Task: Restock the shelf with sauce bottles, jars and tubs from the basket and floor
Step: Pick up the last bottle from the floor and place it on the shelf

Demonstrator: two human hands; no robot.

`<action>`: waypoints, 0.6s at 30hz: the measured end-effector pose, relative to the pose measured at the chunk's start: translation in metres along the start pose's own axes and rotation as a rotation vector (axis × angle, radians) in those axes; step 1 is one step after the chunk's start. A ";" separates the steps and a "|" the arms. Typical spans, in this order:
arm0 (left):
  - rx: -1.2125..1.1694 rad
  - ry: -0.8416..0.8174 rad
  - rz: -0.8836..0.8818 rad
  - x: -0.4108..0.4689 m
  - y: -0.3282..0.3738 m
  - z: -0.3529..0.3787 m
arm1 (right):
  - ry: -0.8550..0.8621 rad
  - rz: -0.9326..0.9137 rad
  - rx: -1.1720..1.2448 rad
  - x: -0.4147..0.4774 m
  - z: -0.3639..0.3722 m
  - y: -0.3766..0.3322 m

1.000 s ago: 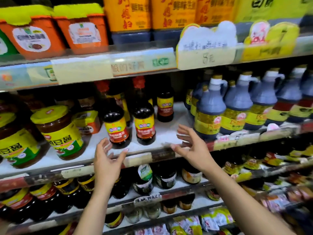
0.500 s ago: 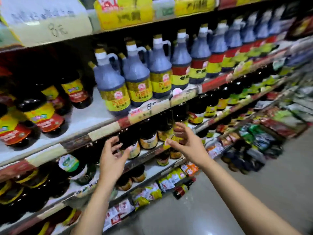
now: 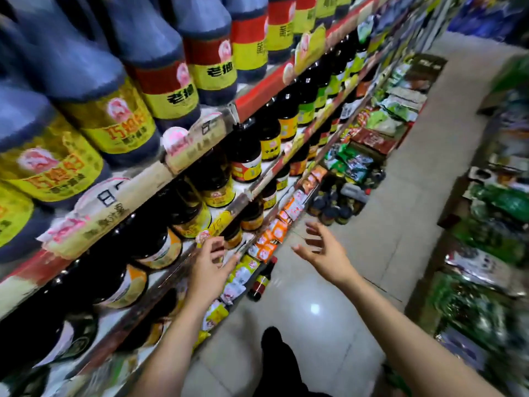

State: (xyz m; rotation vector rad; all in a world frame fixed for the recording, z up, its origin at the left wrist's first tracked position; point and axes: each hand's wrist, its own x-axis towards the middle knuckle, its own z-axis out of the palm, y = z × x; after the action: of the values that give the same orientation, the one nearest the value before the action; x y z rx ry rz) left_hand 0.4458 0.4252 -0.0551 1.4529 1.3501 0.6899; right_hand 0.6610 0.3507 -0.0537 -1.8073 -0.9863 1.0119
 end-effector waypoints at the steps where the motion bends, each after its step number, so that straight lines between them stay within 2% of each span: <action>1: 0.008 -0.034 -0.021 0.012 -0.005 0.006 | 0.013 0.055 0.005 0.007 0.000 0.008; 7: 0.103 -0.175 -0.154 0.061 -0.044 0.037 | 0.074 0.285 0.070 0.033 0.012 0.061; 11: 0.144 -0.268 -0.259 0.097 -0.094 0.077 | 0.103 0.453 0.127 0.057 0.024 0.119; 18: 0.215 -0.298 -0.382 0.134 -0.199 0.145 | 0.071 0.652 0.176 0.099 0.060 0.236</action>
State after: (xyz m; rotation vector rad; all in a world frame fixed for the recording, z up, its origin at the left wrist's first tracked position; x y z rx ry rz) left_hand 0.5275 0.4891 -0.3156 1.3450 1.4383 0.0796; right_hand 0.6984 0.3718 -0.3130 -2.0376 -0.2372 1.3549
